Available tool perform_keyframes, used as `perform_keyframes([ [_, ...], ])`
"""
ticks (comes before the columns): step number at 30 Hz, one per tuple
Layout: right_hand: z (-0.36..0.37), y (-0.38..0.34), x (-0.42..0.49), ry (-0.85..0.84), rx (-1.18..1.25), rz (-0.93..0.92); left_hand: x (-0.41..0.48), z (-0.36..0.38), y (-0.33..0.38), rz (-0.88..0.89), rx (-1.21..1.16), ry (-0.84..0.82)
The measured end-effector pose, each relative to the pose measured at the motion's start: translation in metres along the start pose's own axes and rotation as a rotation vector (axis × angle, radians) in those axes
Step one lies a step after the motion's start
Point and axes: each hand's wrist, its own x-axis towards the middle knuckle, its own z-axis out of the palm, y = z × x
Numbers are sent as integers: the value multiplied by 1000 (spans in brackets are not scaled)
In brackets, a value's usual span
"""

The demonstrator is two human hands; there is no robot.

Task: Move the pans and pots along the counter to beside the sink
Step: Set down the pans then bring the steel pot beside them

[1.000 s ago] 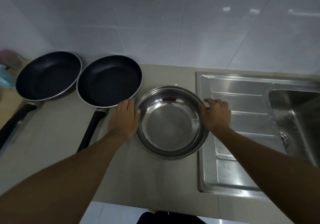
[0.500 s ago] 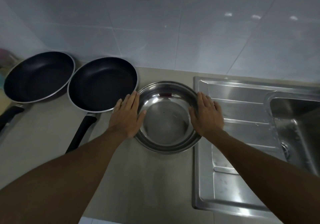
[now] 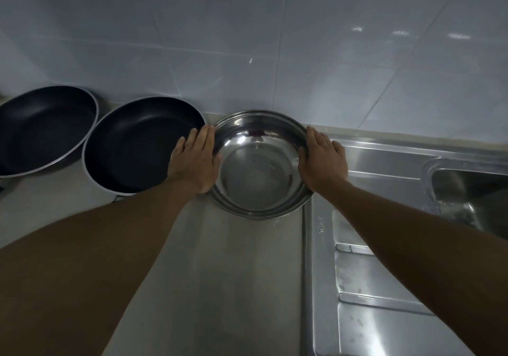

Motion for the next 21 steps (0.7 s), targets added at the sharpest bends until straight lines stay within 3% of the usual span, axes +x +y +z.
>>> perform_keyframes([
  [21,-2,2,32,-9,-20,8,36,-7,2,-8,25,-4],
])
